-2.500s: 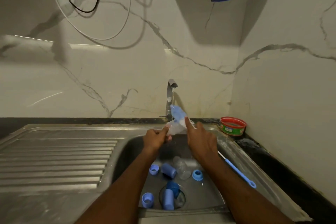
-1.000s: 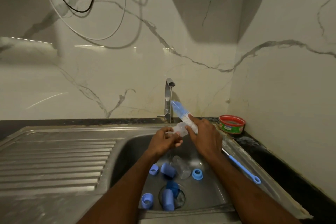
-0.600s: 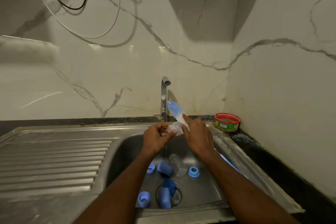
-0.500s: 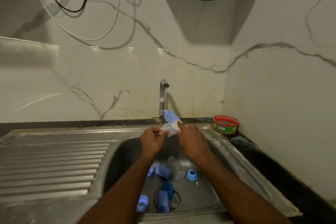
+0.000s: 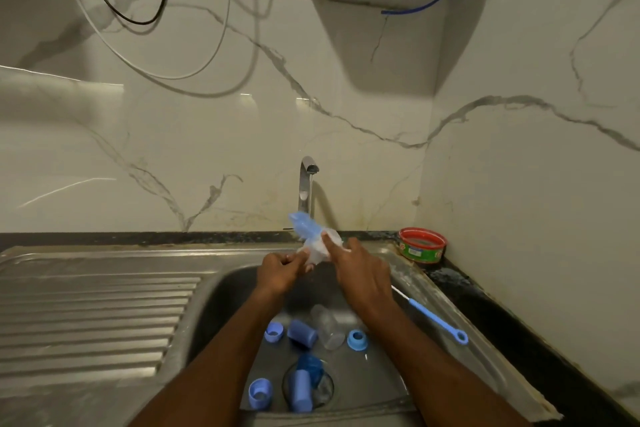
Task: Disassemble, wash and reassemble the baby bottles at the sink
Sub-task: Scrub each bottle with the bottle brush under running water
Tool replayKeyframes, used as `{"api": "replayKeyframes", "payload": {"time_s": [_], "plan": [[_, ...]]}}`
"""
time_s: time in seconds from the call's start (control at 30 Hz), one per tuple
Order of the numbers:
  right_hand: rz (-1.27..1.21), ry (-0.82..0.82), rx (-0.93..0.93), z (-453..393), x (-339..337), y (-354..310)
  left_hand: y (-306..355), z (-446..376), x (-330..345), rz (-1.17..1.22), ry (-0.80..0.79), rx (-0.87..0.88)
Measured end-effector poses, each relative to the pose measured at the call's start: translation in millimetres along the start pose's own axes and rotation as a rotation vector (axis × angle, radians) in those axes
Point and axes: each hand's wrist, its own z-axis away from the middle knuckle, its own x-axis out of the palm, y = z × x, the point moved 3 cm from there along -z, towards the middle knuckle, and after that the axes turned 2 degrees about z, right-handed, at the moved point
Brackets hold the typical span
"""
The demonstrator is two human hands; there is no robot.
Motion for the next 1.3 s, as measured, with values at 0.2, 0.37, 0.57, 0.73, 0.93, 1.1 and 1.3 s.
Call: {"api": "replayKeyframes", "payload": {"time_s": [0.2,0.37,0.57,0.73,0.93,1.1,1.3], "plan": [[-0.113,-0.077,-0.037,3,11,-11,1,2,4,0.075,-0.006,-0.089],[-0.037,0.034,0.050,-4,-1,5,1,1,4,0.193,0.024,-0.160],[0.034,0.084,-0.087,2,0,-3,8,5,10,0.739,-0.119,-0.449],[0.016,0.005,-0.262,14,0,-14,9,3,10,1.044,-0.205,-0.557],[0.095,0.130,-0.038,1,-12,-2,10,5,13,0.883,-0.232,-0.530],[0.130,0.051,-0.119,1,-4,5,4,2,10,0.159,-0.187,-0.062],[0.112,0.030,-0.093,5,-5,7,1,1,7,-0.131,-0.003,0.151]]}}
